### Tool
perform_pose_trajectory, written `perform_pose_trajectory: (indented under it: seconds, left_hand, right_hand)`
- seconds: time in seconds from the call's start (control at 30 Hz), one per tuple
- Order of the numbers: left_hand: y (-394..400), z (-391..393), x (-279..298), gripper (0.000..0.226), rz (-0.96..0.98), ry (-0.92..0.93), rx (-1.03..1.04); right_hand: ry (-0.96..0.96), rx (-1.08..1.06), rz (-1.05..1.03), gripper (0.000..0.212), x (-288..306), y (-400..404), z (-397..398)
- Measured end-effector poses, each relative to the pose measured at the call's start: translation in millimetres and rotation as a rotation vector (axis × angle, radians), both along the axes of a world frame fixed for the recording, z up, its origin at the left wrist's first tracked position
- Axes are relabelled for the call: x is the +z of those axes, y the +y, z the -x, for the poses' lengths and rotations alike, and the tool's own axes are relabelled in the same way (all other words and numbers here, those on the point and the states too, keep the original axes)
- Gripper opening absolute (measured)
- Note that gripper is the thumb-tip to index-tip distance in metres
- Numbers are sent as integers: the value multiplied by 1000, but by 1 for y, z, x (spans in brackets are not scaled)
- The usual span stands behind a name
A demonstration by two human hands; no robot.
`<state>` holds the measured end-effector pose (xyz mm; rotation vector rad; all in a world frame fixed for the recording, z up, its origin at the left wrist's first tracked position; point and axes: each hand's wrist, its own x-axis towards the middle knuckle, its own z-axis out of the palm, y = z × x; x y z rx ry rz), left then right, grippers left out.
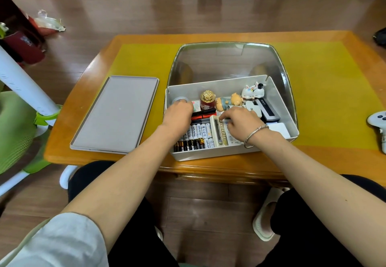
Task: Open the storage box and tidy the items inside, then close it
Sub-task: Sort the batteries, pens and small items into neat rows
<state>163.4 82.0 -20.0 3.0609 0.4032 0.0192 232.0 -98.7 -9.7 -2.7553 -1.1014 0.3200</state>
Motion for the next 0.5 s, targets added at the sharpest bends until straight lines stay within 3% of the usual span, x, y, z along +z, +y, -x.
perform_pose_trajectory:
  seconds: [0.5]
  left_hand:
    - [2,-3,-9,23,-75,2,23]
  right_hand:
    - [26,-18,-87,31,1,-6,-3]
